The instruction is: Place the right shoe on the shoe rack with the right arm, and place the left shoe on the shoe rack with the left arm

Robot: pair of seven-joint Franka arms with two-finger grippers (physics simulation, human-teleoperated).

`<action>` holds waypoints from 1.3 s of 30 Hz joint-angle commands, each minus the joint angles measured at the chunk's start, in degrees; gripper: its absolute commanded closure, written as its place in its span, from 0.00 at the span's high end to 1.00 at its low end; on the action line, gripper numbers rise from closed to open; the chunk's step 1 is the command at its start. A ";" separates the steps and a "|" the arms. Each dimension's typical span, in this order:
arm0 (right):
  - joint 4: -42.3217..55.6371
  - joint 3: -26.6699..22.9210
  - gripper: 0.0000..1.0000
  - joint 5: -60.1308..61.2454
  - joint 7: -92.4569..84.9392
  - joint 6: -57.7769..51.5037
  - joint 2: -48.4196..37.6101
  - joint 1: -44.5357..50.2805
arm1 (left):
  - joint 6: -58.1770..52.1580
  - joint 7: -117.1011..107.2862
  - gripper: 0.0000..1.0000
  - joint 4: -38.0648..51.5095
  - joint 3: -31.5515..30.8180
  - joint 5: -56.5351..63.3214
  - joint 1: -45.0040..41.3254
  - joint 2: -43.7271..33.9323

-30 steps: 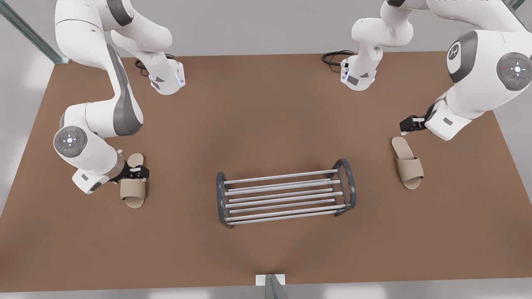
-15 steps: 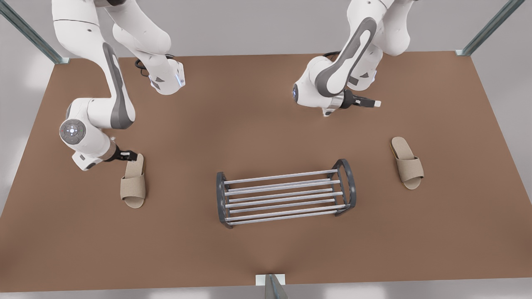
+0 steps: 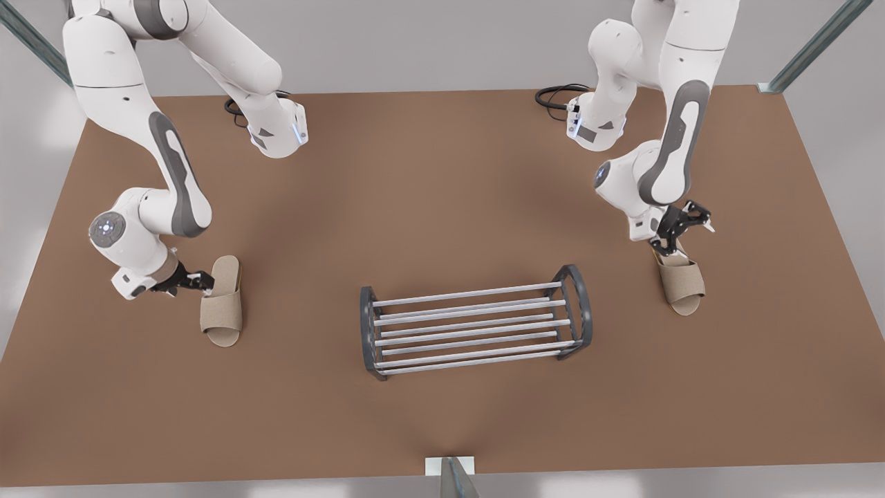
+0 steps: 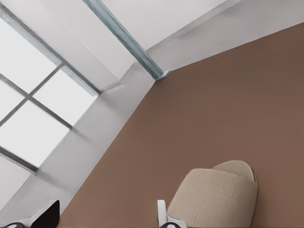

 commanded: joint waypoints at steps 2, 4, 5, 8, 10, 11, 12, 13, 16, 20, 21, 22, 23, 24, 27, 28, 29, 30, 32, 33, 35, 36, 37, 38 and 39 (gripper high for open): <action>-2.27 3.45 1.00 0.12 -14.23 3.74 -0.23 -4.46 | 17.06 -103.66 1.00 -0.07 0.38 12.53 -12.13 1.97; -4.12 8.20 1.00 0.12 -14.31 6.81 -0.14 -9.56 | 21.27 -103.75 1.00 -0.07 0.29 15.78 -12.31 1.97; -4.12 8.11 1.00 0.12 -14.31 7.25 -0.05 -9.56 | 22.86 -103.49 1.00 -0.07 0.29 16.40 -12.22 1.88; -5.17 8.11 1.00 0.03 -14.31 10.07 0.56 -9.30 | 23.39 -103.49 1.00 -1.22 3.54 22.63 -11.34 3.64; -5.44 8.11 1.00 0.03 -14.31 11.21 1.71 -9.30 | 23.30 -103.49 1.00 -1.30 5.30 25.45 -11.25 5.74; -5.35 8.11 1.00 -0.06 -14.31 11.30 2.41 -8.95 | 23.30 -103.49 1.00 -1.30 6.36 26.07 -11.25 6.80; -5.26 8.11 1.00 -0.06 -14.23 11.30 2.76 -8.77 | 23.13 -103.40 1.00 -1.30 6.97 26.24 -11.25 7.41; -5.09 8.11 1.00 -0.23 -14.23 11.74 3.90 -9.21 | 22.95 -103.40 1.00 -1.30 7.50 26.24 -11.25 7.94; -4.82 8.03 1.00 -0.23 -14.23 13.06 6.72 -9.65 | 22.86 -103.49 1.00 -1.04 8.82 32.21 -9.06 10.75; -4.56 8.03 1.00 -0.32 -14.31 14.37 8.30 -9.56 | 21.63 -103.40 1.00 -0.43 9.26 45.93 -4.75 11.46; -4.47 8.03 1.00 -0.32 -14.23 15.60 9.26 -9.56 | 21.63 -103.40 1.00 0.28 9.26 47.86 -4.49 12.25; -4.38 8.03 1.00 -0.32 -14.31 16.31 9.79 -9.48 | 21.63 -103.49 1.00 0.98 9.26 48.30 -4.40 13.39; -3.77 7.94 1.00 -0.41 -14.31 16.48 10.49 -9.47 | 21.63 -103.40 1.00 1.68 9.26 48.48 -4.40 14.27; -3.68 8.03 1.00 -0.41 -14.31 16.66 10.76 -9.48 | 21.55 -103.49 1.00 1.77 9.26 48.48 -4.40 14.45; -3.59 7.94 1.00 -0.50 -14.31 18.15 11.90 -9.39 | 21.19 -103.66 1.00 4.23 9.17 48.48 -4.40 18.67; -3.50 7.94 1.00 -0.50 -14.31 18.15 11.90 -9.48 | 21.19 -103.66 1.00 4.32 9.17 48.48 -4.40 18.93; -3.15 7.94 1.00 -1.20 -14.31 18.15 11.90 -9.56 | 21.19 -103.84 1.00 5.11 9.17 48.39 -3.61 20.33; -3.06 7.94 1.00 -1.29 -14.31 18.15 11.90 -9.56 | 21.19 -103.84 1.00 5.38 9.08 48.39 -3.52 20.51; -2.98 7.94 1.00 -1.29 -14.40 18.15 11.81 -9.65 | 21.19 -103.93 1.00 5.38 9.08 48.39 -3.52 20.95; -2.80 7.94 1.00 -1.38 -14.66 18.15 11.81 -9.83 | 21.19 -104.01 1.00 5.38 9.08 48.39 -3.43 21.30; -2.71 7.85 1.00 -1.29 -14.58 18.15 11.81 -9.91 | 21.19 -104.01 1.00 5.38 8.91 48.39 -3.43 21.48; -2.71 7.76 1.00 -1.29 -14.49 18.15 11.81 -9.91 | 21.19 -104.01 1.00 5.38 8.91 48.39 -3.34 21.74; -2.71 7.76 1.00 -1.29 -14.49 18.15 11.81 -9.91 | 21.19 -104.10 1.00 5.38 8.91 48.39 -3.34 21.83; -2.63 7.76 1.00 -1.29 -14.49 18.15 11.81 -9.91 | 21.19 -104.10 1.00 5.38 8.91 48.39 -3.34 22.18; -2.45 7.67 1.00 -1.29 -14.49 18.15 11.81 -9.91 | 21.28 -104.10 1.00 5.38 8.91 48.39 -3.34 22.36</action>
